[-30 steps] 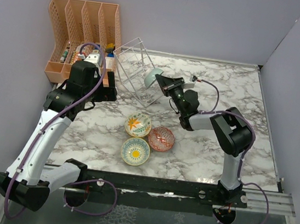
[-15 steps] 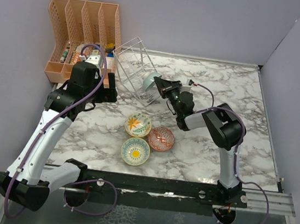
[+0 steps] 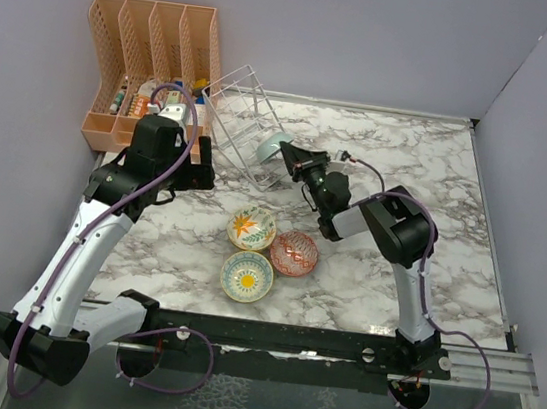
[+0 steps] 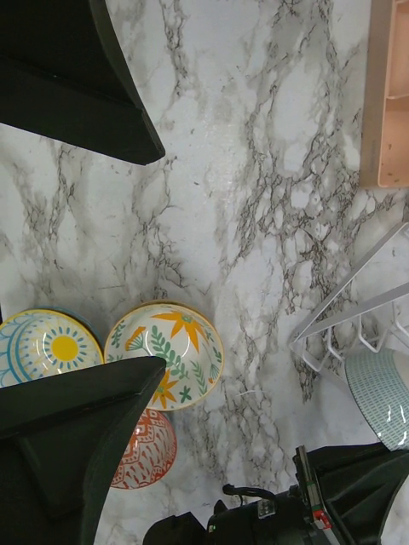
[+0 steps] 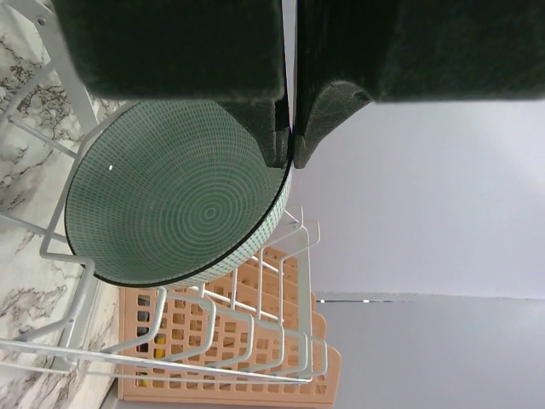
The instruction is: Load the bowls into the dish rack
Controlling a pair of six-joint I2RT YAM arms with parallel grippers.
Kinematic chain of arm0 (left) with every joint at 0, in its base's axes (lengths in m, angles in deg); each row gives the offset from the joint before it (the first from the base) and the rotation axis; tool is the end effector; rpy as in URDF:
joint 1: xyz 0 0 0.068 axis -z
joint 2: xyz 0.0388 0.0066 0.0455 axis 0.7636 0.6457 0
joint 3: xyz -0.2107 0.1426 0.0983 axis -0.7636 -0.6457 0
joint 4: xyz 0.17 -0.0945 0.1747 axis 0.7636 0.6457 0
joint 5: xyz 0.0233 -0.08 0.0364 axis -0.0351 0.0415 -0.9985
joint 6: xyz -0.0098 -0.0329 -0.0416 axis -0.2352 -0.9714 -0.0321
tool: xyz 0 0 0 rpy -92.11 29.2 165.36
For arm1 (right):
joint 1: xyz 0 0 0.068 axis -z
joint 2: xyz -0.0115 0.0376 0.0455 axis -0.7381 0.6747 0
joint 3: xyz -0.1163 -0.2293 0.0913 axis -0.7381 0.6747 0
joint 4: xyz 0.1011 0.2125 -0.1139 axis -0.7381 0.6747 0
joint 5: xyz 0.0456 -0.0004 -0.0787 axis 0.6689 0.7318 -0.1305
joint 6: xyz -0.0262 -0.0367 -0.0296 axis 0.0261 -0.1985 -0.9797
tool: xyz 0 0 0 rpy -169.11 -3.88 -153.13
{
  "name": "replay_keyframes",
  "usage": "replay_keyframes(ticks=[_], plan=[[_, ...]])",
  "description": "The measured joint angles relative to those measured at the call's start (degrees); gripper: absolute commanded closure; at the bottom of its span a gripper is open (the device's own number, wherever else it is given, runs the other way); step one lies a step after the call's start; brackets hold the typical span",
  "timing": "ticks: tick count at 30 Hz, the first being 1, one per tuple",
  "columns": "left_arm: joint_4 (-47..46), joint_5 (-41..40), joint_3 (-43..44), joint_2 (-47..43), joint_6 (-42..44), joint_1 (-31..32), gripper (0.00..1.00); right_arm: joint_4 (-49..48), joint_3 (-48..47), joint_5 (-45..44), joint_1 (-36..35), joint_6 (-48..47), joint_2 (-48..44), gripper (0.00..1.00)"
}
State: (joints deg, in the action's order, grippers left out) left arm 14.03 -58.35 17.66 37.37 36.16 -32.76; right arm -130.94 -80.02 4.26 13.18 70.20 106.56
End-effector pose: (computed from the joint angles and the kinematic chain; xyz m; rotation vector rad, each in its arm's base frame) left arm 0.1948 -0.0567 0.3777 -0.1431 2.2225 -0.2893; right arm 0.3626 0.2445 0.1356 0.8765 1.4630 1.6780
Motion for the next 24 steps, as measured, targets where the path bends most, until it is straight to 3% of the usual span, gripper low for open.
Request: replay_keyframes(ticks=[7, 13, 17, 24], plan=[[0.02, 0.0, -0.66, -0.11, 0.0, 0.0, 0.01, -4.7, 0.94, 1.6, 0.0, 3.96, 3.15, 0.98], [-0.04, 0.0, -0.81, -0.31, 0.02, 0.0, 0.01, -6.49, 1.33, 4.96, 0.17, 4.87, 3.87, 0.88], [-0.02, 0.0, -1.09, -0.39, 0.0, 0.0, 0.01, -8.17, 1.33, 8.15, 0.26, 6.47, 5.16, 0.87], [-0.07, 0.0, -1.16, -0.52, 0.02, 0.0, 0.01, -8.24, 1.55, 11.04, 0.26, 7.23, 6.29, 0.72]])
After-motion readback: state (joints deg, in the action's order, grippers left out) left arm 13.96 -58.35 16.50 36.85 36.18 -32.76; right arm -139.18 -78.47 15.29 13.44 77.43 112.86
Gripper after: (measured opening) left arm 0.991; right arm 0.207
